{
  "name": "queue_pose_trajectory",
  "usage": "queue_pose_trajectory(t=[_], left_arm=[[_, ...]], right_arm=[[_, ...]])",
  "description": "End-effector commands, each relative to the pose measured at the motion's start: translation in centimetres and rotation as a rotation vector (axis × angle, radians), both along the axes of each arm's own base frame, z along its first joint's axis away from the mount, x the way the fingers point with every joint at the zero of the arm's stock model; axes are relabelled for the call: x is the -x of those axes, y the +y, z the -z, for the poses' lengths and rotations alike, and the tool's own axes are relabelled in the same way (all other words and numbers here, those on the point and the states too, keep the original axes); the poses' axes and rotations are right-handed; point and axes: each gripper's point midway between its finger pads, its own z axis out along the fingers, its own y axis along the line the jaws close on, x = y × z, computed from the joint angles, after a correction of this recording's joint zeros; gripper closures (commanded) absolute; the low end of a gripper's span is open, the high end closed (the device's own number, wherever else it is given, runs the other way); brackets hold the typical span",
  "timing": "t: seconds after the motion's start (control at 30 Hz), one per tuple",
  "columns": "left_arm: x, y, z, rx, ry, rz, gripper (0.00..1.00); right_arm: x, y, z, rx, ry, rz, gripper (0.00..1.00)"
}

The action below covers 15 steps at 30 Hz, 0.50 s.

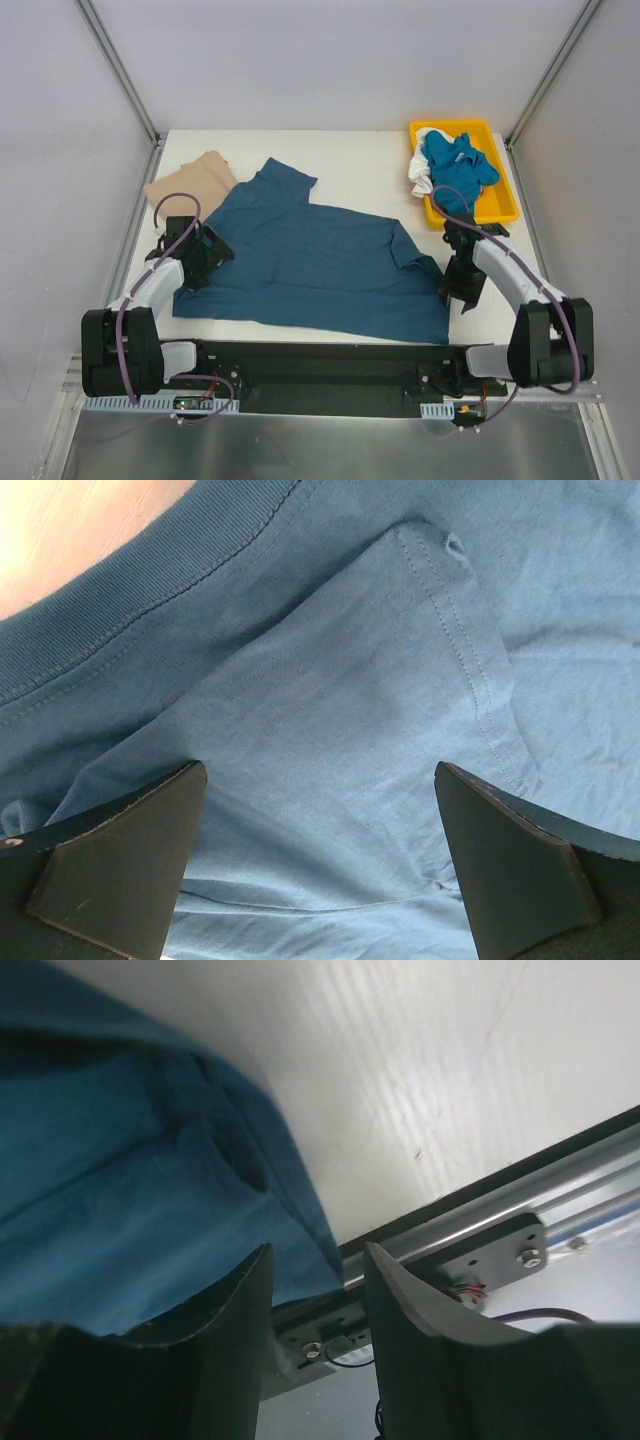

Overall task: Fold and stack the t-shirts
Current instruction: Fold the flattened tshirt in 1/3 of the way

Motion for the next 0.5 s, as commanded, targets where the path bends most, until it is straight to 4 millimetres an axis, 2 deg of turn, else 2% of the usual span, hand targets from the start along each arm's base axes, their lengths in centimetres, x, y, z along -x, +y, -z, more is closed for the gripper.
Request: queue_pose_trajectory(t=[0.0,0.07,0.23,0.33,0.4,0.47], left_arm=[[-0.2,0.2,-0.9,-0.022,-0.027,0.026,0.01],[-0.2,0.0,-1.0,-0.013,-0.03,0.032,0.01],[0.0,0.0,-1.1,-0.014,-0.043,0.03,0.01],[0.1,-0.1,-1.2,-0.012,-0.051,0.028,0.0],[0.2,-0.1,-1.3,-0.011,-0.059,0.031,0.01],[0.3,-0.1,-1.4,-0.013,-0.063,0.028,0.01]], right_arm=[[3.2,3.2,0.7,-0.194,0.022,0.057,0.55],[3.5,4.0,1.0,-0.227,0.018,0.06,0.55],[4.5,4.0,2.2,-0.214,0.057,0.052,0.54],[3.8,3.9,3.1,-0.2,0.056,0.038,0.54],[4.1,4.1,3.8,-0.203,0.084,0.029,0.64],[4.6,4.3,4.1,-0.206,0.109,0.024,0.66]])
